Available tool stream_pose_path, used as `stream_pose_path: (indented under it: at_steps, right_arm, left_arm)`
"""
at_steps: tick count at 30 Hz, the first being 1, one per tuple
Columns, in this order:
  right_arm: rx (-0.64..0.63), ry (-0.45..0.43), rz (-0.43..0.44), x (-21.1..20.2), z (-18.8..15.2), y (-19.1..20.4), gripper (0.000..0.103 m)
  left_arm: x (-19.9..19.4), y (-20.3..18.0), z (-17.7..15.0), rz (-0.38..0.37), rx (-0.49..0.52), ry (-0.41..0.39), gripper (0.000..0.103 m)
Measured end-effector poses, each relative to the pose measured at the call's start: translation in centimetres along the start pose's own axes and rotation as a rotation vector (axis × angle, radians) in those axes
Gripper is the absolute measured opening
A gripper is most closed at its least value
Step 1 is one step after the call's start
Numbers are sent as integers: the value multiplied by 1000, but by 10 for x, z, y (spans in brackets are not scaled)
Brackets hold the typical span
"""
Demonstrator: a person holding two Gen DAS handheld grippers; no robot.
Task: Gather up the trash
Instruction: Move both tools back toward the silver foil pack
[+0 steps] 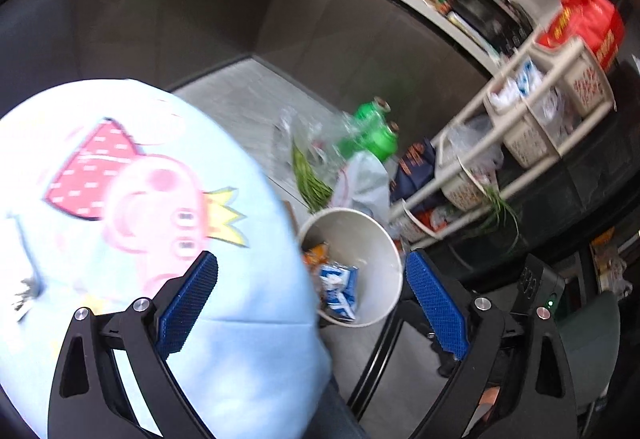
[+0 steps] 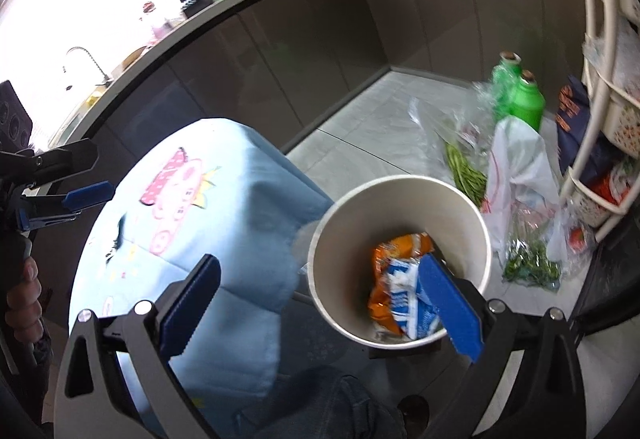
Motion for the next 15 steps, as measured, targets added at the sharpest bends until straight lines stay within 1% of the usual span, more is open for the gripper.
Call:
stream_pose_path:
  at_steps: [5, 9, 11, 15]
  right_arm:
    - [-52, -1, 53, -5, 1, 37, 99]
    - [-72, 19, 134, -5, 1, 73, 99]
    - [-109, 30, 168, -4, -1, 94, 99]
    - [-176, 72, 210, 7, -10, 138, 99]
  left_arm:
    - [-53, 47, -17, 109, -89, -56, 94]
    - [-93, 90, -44, 205, -207, -77, 94]
    - [-113, 114, -63, 213, -277, -108, 94]
    - [-135, 152, -96, 240, -381, -126, 94]
Point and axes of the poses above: each gripper's, at about its wrist camera, not at the fingertips, and x roughly the way its jaws point, y to its left, z to its top, the point moved 2 cm from there along x, roughly the way its jaws point, and after that the axes turned 14 degrees about x, right-handed, at the moved point
